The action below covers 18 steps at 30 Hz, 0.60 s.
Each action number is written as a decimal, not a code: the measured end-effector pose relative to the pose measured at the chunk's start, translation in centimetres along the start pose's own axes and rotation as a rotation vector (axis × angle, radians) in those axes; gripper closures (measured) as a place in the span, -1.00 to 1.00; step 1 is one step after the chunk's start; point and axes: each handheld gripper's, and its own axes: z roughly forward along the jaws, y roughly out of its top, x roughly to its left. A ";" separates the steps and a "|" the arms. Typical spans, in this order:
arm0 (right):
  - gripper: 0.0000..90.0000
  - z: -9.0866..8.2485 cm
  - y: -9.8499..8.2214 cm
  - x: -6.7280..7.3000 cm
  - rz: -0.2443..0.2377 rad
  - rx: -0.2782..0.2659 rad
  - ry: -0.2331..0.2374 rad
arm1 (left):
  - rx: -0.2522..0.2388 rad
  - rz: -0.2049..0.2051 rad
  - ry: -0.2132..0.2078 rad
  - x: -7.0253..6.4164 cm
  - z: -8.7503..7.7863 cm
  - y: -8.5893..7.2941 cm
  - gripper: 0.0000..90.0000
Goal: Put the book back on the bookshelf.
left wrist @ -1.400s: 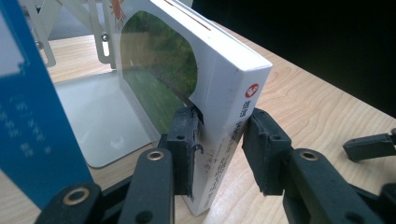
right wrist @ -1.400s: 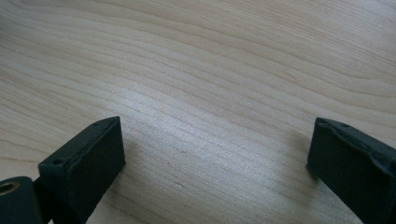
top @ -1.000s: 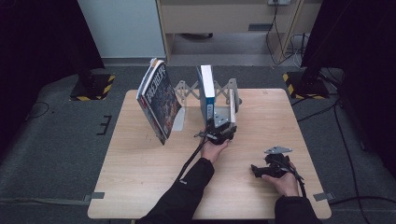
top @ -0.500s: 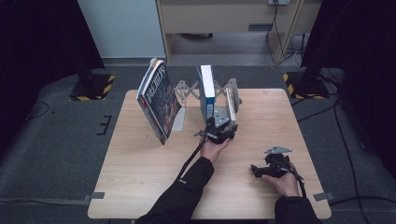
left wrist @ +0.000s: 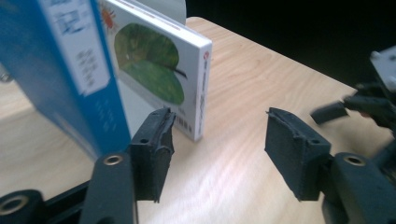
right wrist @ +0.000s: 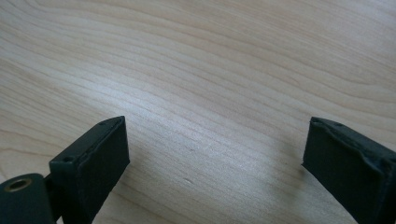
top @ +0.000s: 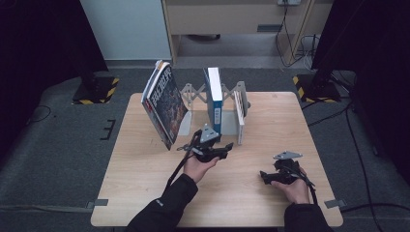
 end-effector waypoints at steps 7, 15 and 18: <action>-0.82 -0.4 0.1 0.1 0.012 -0.021 -0.001 | 0.035 -0.034 0.000 1.3 -3.8 -2.7 -0.29; -0.83 -0.6 0.0 -0.1 0.018 -0.020 -0.005 | 0.102 -0.064 0.058 3.7 -7.4 -6.7 -0.44; -0.84 -0.6 0.0 -0.2 0.024 -0.016 -0.005 | 0.128 -0.079 0.092 4.9 -8.7 -8.2 -0.50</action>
